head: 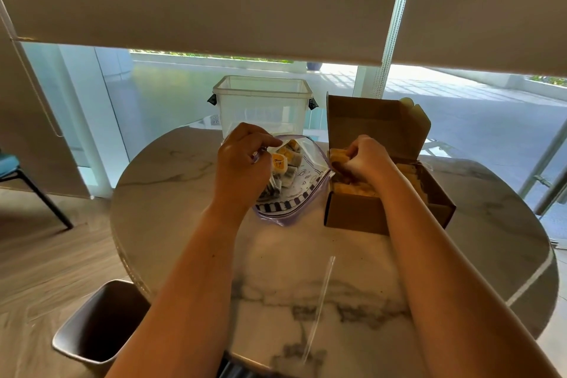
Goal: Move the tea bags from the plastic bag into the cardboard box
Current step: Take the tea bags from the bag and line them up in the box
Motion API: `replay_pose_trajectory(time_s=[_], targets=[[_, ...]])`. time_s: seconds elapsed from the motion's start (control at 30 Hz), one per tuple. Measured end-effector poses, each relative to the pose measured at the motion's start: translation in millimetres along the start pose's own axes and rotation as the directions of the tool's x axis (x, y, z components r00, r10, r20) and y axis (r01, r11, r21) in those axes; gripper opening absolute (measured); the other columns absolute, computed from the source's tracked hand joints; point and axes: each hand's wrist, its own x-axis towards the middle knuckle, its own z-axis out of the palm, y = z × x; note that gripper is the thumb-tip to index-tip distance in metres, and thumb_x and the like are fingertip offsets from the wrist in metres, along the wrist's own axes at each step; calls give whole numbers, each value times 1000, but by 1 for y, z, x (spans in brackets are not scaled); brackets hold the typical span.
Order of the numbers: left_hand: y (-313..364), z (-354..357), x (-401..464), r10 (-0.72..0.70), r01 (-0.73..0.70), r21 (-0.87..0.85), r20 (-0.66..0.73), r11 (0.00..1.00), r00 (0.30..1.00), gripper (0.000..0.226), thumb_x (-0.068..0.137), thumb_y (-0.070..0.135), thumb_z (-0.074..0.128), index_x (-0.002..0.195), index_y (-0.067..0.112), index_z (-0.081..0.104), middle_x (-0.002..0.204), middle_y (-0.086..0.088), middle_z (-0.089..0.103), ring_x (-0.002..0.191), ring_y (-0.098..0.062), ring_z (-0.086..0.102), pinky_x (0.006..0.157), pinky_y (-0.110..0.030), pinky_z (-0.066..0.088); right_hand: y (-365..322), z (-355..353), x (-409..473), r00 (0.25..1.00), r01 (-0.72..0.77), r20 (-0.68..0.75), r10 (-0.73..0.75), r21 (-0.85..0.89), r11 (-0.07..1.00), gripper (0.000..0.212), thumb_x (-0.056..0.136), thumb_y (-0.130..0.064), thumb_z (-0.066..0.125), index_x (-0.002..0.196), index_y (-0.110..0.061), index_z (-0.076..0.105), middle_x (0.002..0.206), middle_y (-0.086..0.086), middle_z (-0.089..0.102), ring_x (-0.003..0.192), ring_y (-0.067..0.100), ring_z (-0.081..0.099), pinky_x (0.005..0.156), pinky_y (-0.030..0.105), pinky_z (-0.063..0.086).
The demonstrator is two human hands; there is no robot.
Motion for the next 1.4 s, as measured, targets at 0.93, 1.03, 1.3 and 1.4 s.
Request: replay_pose_trajectory(time_s=[0.93, 1.03, 1.3, 1.4], targets=[[-7, -5, 5, 169, -166, 66, -46, 984, 985, 24, 87, -5, 55, 100, 7, 71, 100, -8, 68, 96, -16, 56, 86, -7, 39, -69, 74, -44, 965, 261, 15, -261, 15, 965, 18, 94, -14, 49, 98, -1, 62, 95, 14, 60, 90, 24, 56, 78, 23, 40], [-6, -5, 6, 163, -161, 48, -49, 986, 985, 23, 86, -5, 56, 99, 7, 72, 100, -7, 68, 96, -14, 55, 85, -7, 39, -67, 68, -47, 961, 275, -34, -274, 73, 959, 13, 92, -7, 50, 88, -3, 62, 84, 13, 56, 79, 18, 50, 70, 21, 36], [2, -3, 2, 22, -22, -27, 15, 999, 1000, 24, 88, 6, 54, 105, 11, 69, 107, -3, 61, 104, -9, 45, 87, -6, 32, -70, 20, -71, 984, 158, 13, -179, 410, 898, 22, 85, 5, 53, 85, -15, 62, 83, 1, 63, 72, 22, 69, 59, 19, 56], [4, -1, 0, -40, 44, -54, 76, 998, 996, 26, 88, 24, 50, 106, 19, 68, 115, 6, 54, 109, 1, 30, 94, -17, 30, -67, 0, -75, 985, 74, 83, -150, 587, 806, 28, 85, 10, 52, 81, -15, 61, 81, 9, 67, 64, 26, 71, 65, 33, 60]])
